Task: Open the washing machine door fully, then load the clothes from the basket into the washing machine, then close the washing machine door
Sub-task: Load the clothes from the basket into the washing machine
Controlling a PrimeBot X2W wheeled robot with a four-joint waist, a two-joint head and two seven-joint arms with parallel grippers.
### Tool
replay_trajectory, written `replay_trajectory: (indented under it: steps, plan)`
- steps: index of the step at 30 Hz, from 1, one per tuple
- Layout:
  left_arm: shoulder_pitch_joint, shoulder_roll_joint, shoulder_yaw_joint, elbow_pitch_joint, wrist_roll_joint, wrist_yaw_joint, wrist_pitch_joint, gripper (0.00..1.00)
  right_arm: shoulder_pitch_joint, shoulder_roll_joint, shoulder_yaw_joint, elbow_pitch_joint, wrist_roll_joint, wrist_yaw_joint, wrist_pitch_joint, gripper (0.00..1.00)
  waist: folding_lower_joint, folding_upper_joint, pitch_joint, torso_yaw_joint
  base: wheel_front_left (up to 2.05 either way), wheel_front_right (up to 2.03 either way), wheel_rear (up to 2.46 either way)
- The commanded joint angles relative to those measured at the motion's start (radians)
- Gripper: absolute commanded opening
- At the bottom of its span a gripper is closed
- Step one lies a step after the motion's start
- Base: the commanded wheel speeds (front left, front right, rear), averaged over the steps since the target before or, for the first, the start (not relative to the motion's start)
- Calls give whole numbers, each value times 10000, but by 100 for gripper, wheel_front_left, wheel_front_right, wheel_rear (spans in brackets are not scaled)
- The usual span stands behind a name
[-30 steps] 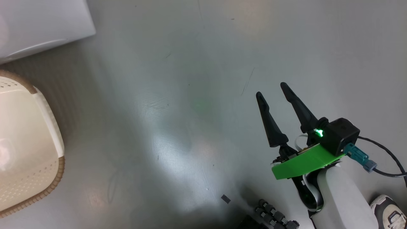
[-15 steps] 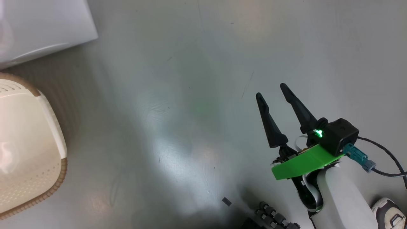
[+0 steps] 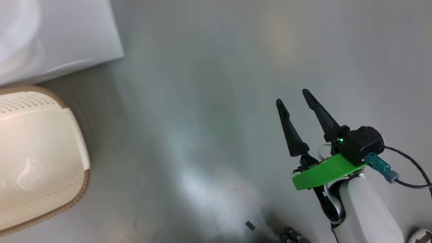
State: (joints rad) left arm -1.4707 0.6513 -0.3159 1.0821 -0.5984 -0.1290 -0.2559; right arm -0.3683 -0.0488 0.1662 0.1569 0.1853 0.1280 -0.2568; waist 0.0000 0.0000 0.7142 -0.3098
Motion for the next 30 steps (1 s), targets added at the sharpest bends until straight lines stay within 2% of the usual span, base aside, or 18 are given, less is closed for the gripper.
replay_trajectory:
  steps: [1,17,30]
  plan:
    - [589,417,116,-462,-159,-16,-55,100,419,-14,85,-127,-148,27,-49,100,0,0,-469,353,0,0,0]
    - [4434,-554,587,-2137,-637,-17,-58,100,798,-14,-254,326,-831,27,-49,100,0,0,-2521,1605,0,0,0]
    - [8127,-1739,1767,-4382,-179,39,-58,100,1560,-14,-705,772,-1092,27,-49,100,0,0,-4835,2567,0,0,0]
